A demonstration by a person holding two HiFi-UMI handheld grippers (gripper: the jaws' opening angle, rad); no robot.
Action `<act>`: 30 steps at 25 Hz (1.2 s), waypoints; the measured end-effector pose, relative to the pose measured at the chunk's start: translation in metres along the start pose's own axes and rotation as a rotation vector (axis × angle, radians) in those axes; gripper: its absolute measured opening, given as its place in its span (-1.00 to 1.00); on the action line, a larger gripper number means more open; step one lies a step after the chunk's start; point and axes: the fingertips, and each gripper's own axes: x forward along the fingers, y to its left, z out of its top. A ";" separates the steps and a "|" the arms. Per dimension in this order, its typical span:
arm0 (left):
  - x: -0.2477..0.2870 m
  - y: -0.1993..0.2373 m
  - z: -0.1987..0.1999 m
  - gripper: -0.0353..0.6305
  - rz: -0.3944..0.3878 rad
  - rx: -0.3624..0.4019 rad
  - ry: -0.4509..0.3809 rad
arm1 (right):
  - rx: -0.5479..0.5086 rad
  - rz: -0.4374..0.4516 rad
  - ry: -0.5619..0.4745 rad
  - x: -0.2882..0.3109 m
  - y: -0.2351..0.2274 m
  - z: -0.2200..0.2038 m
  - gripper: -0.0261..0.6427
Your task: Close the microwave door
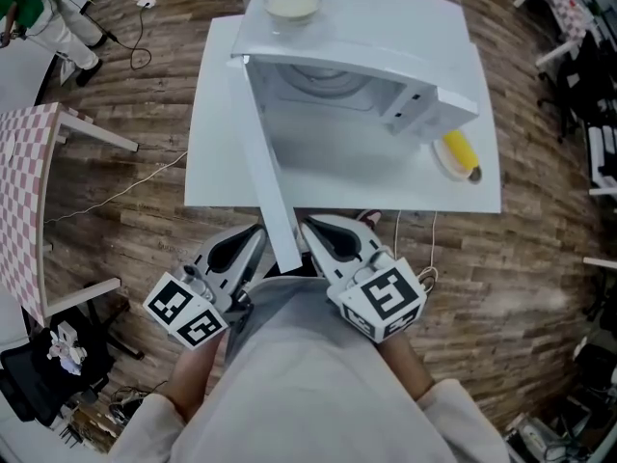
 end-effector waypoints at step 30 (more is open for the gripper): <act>0.049 -0.017 0.001 -0.84 -0.128 0.015 0.066 | 0.036 -0.127 -0.026 -0.024 -0.042 0.005 -0.85</act>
